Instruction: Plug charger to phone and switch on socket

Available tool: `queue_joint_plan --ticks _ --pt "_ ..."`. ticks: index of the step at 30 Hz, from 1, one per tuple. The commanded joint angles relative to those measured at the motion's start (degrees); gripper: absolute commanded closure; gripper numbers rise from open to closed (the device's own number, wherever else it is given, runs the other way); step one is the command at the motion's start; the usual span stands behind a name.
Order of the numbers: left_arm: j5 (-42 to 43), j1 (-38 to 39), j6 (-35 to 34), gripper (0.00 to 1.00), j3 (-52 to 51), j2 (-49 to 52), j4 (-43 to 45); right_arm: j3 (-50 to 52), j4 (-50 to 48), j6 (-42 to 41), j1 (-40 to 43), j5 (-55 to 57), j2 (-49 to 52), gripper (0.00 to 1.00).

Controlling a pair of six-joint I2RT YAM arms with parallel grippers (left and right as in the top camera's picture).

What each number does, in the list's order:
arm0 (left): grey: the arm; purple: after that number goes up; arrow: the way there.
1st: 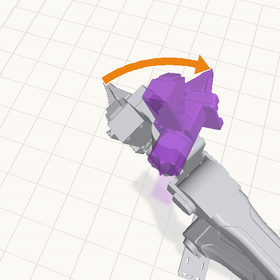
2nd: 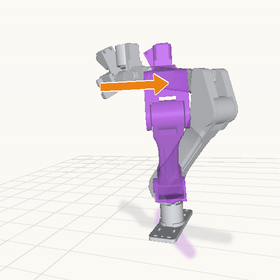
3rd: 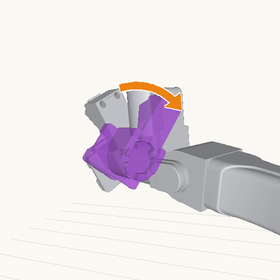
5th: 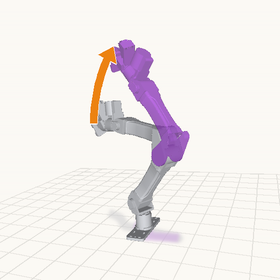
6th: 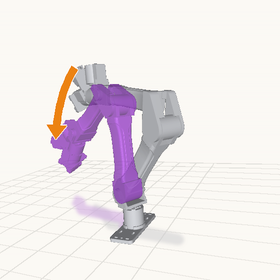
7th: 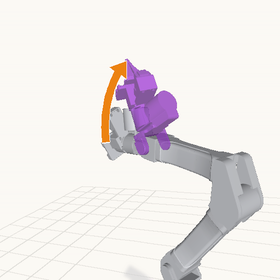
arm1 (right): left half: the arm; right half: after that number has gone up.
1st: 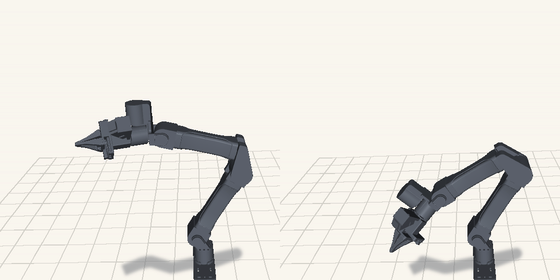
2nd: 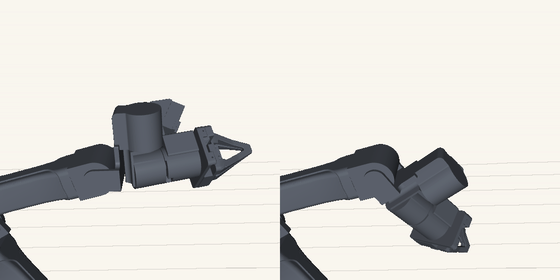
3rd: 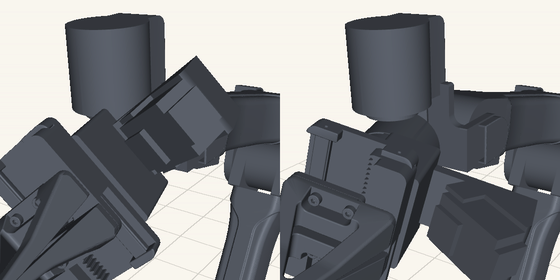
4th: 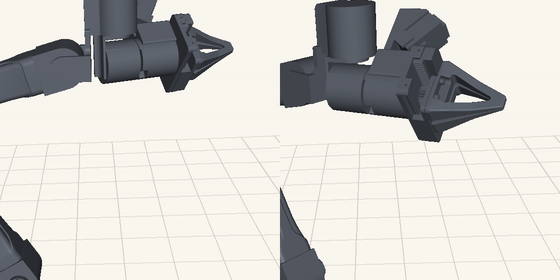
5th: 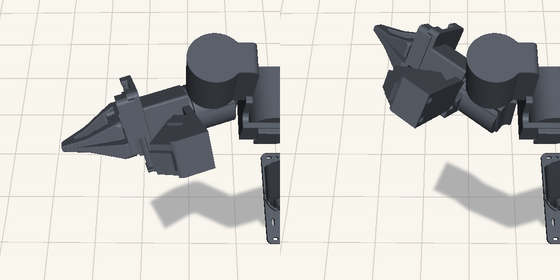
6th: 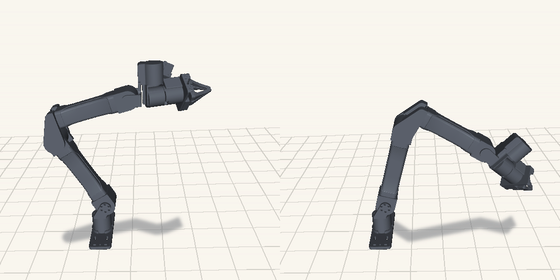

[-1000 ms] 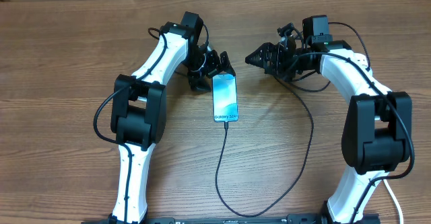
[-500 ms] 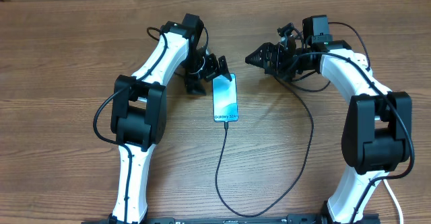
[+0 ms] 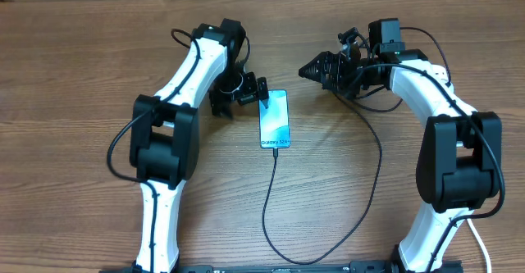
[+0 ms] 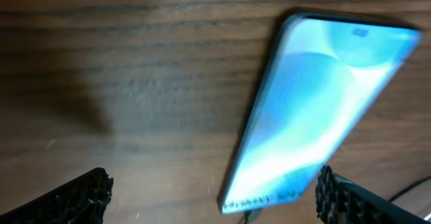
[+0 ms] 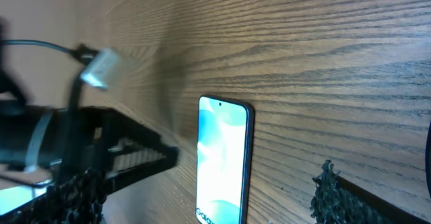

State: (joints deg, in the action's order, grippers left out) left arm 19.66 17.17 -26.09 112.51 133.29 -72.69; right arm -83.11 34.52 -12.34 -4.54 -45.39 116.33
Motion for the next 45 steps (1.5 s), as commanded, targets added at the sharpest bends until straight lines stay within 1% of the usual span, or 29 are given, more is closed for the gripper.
queue_joint_plan --ticks 1,6,11,16,23,28,33,34,36,38,40,42,45 --pt "-1.75 0.57 1.46 0.00 0.11 -9.49 -1.46 -0.90 -0.35 0.46 0.07 0.42 -0.50 0.00" --pt "-2.56 1.66 1.36 0.00 0.11 -16.52 -5.81 -0.90 -0.33 0.44 0.07 2.51 -0.50 0.00" --pt "-5.01 2.40 1.49 0.00 0.11 -21.42 -6.40 -0.90 -0.33 0.44 0.07 2.95 -0.50 0.00" --pt "-4.24 2.38 1.49 0.00 0.11 -22.03 -8.35 -0.90 -0.33 0.44 0.07 2.97 -0.50 0.00" --pt "-5.55 2.36 1.49 0.00 0.11 -21.97 -7.48 -0.90 -0.83 0.44 0.07 3.10 -0.50 0.00" --pt "-5.55 2.36 1.49 0.00 0.11 -21.97 -7.45 -0.90 -1.42 0.44 0.07 5.97 -0.50 0.00" --pt "-5.55 2.36 1.49 0.00 0.11 -21.97 -7.45 -0.94 -1.20 0.39 0.07 4.94 -0.50 0.00" --pt "-5.53 2.36 1.46 0.00 0.11 -21.97 -7.45 -1.64 -0.90 0.42 0.26 2.45 -0.55 0.00" --pt "-5.55 2.36 1.49 0.00 0.11 -21.97 -7.45 -4.59 2.93 0.44 1.14 0.24 -0.55 0.00" --pt "-5.55 2.36 1.49 0.00 0.11 -21.97 -7.45 -9.16 9.51 1.36 2.16 0.35 -0.55 0.00" --pt "-5.55 2.36 1.49 0.00 0.11 -21.97 -7.45 -15.56 17.90 5.95 3.30 0.81 -0.55 0.00" --pt "-5.53 2.36 1.49 0.00 0.11 -21.97 -7.45 -20.63 24.06 7.19 4.02 3.74 -0.55 0.00" --pt "-5.55 2.36 1.49 0.00 0.11 -21.97 -7.43 -30.45 33.59 8.35 5.09 11.65 -0.55 0.00"
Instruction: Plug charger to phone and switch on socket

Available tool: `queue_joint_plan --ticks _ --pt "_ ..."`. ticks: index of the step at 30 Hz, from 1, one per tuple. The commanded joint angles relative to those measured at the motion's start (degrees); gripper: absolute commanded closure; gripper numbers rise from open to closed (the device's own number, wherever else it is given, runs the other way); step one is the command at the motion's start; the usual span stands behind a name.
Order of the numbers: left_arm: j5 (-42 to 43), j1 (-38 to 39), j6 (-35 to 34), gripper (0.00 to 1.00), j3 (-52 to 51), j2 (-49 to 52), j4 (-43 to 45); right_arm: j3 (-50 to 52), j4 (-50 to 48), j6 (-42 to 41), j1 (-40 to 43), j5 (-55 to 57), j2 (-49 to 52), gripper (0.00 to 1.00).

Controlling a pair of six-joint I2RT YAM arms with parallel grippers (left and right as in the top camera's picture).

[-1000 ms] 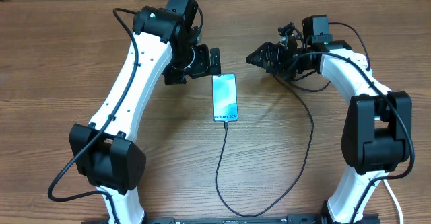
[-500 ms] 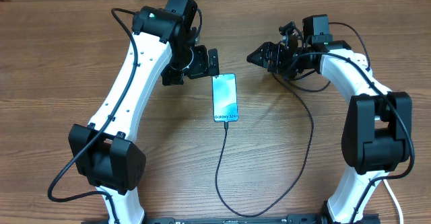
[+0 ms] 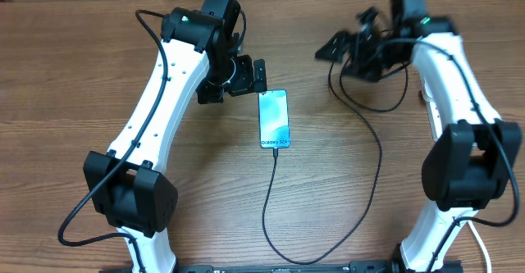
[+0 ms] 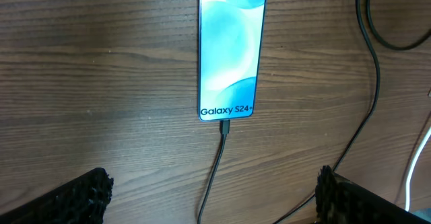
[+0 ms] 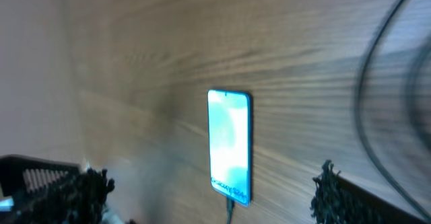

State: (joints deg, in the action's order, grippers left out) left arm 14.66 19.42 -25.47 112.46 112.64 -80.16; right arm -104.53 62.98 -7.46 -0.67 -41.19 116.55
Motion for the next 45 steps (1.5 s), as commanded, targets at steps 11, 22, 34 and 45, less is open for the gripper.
queue_joint_plan --ticks 11,22,34,45 --pt "-0.55 0.11 0.87 0.00 0.15 -1.31 0.04 -25.55 15.26 2.62 14.88 20.31 -0.76 0.00" --pt "-0.55 0.11 0.87 0.00 0.13 -1.31 0.04 -23.63 17.97 7.48 39.15 17.03 -0.66 0.00" --pt "-0.55 0.11 0.87 0.00 0.13 -1.31 0.04 -15.91 17.31 21.49 42.99 2.08 6.62 0.00" --pt "-0.55 0.11 0.87 0.00 0.15 -1.31 0.04 -7.78 10.19 25.20 38.91 2.10 8.90 0.00"
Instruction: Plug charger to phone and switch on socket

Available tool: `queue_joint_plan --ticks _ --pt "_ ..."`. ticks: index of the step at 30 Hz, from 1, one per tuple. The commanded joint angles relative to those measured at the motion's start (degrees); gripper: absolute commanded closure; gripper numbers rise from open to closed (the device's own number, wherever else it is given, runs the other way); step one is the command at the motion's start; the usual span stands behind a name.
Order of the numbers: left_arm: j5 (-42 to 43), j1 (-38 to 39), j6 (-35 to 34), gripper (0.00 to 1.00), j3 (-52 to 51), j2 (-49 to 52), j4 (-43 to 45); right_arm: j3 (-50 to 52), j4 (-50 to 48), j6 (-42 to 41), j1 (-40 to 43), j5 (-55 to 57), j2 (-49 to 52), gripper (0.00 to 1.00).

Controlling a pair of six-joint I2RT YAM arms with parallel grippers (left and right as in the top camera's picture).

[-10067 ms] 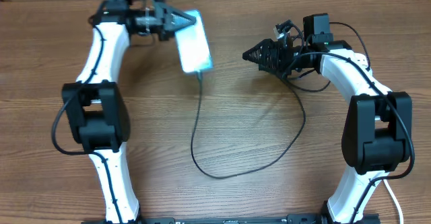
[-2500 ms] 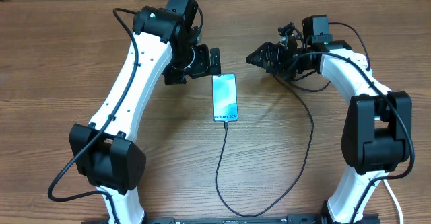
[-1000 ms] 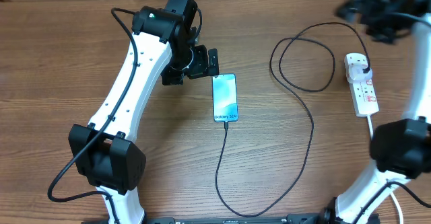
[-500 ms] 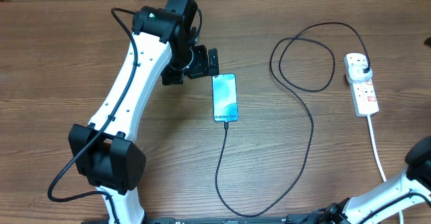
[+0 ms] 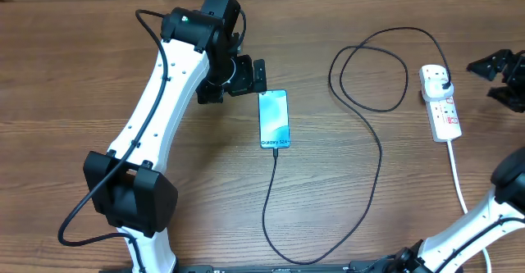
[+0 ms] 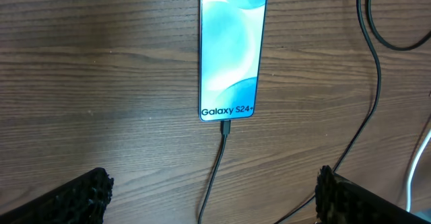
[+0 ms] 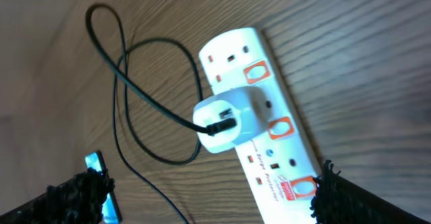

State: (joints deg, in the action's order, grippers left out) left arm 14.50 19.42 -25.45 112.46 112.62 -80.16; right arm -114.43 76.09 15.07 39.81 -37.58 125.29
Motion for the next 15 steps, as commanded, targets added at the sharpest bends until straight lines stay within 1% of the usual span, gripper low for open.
queue_joint_plan --ticks 1,3,5,15 --pt "-0.39 0.11 0.85 0.00 0.15 -1.29 0.04 3.39 -4.90 1.62 -2.03 -1.33 0.26 0.00" --pt "-0.37 0.11 0.85 0.00 0.15 -1.29 0.04 5.35 -7.37 -0.28 -2.78 -0.66 0.87 0.00" --pt "-0.37 0.11 0.85 0.00 0.15 -1.29 0.04 6.86 -8.35 -0.22 -3.34 -0.42 1.70 0.00" --pt "-0.37 0.11 0.85 0.00 0.15 -1.29 0.07 8.17 -8.66 0.20 -3.50 1.64 3.10 0.00"
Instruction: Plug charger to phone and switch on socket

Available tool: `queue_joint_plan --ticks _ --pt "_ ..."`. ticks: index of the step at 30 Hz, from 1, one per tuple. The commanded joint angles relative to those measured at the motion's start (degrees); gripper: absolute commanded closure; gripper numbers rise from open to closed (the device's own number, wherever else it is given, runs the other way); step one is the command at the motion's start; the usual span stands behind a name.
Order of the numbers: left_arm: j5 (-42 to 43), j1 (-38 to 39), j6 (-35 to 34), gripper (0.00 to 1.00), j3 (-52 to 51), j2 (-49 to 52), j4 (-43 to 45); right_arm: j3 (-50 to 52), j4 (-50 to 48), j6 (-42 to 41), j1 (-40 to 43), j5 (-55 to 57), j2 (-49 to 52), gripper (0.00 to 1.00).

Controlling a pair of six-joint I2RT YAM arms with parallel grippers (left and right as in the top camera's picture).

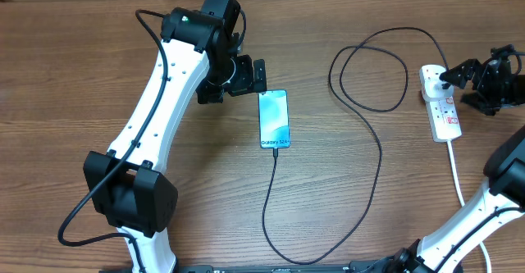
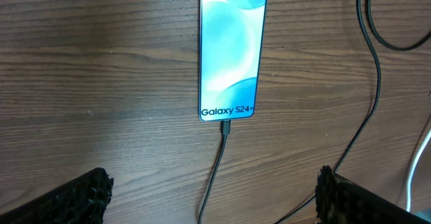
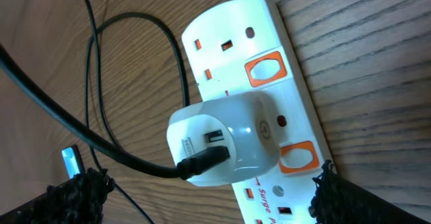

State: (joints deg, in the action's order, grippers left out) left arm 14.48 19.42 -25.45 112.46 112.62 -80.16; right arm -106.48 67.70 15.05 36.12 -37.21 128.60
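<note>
The phone (image 1: 274, 119) lies face up mid-table with its screen lit, and the black charger cable (image 1: 379, 154) is plugged into its bottom end (image 2: 225, 126). The cable loops back to a white adapter (image 3: 225, 143) seated in the white socket strip (image 1: 440, 102). Orange switches (image 3: 266, 69) sit beside the strip's outlets. My right gripper (image 1: 461, 86) hovers open just over the strip, with the adapter and one switch (image 3: 300, 158) between its fingers (image 3: 347, 197). Behind the phone, my left gripper (image 1: 243, 76) is raised, open and empty (image 2: 212, 204).
The cable forms a wide loop (image 1: 369, 68) between the phone and the strip, then sweeps toward the table's front edge. The strip's white lead (image 1: 456, 183) runs forward on the right. The wooden table (image 1: 74, 76) stretches bare to the left.
My right gripper has moved in from the far right edge to stand close over the socket strip, which now fills its wrist view. The left arm and phone are unchanged.
Both grippers were first near the phone, the left low beside it, with the cable in the phone. Then the left stood raised behind the phone and the right had drawn back. Later the right was past the strip, and now it hovers over it.
</note>
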Motion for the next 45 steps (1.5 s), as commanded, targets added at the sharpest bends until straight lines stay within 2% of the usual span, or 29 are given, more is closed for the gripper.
queue_joint_plan --ticks 1,16,45 --pt "-0.35 0.11 0.85 0.00 0.15 -1.29 0.07 0.46 -0.35 0.22 0.20 1.29 -0.20 0.00" --pt "-0.52 0.11 0.83 0.00 0.15 -1.29 0.09 4.55 -6.47 0.26 -3.23 1.11 -0.20 0.00" --pt "-0.52 0.11 0.85 0.00 0.13 -1.29 0.09 7.80 -7.39 0.17 -5.27 1.07 -0.20 0.00"
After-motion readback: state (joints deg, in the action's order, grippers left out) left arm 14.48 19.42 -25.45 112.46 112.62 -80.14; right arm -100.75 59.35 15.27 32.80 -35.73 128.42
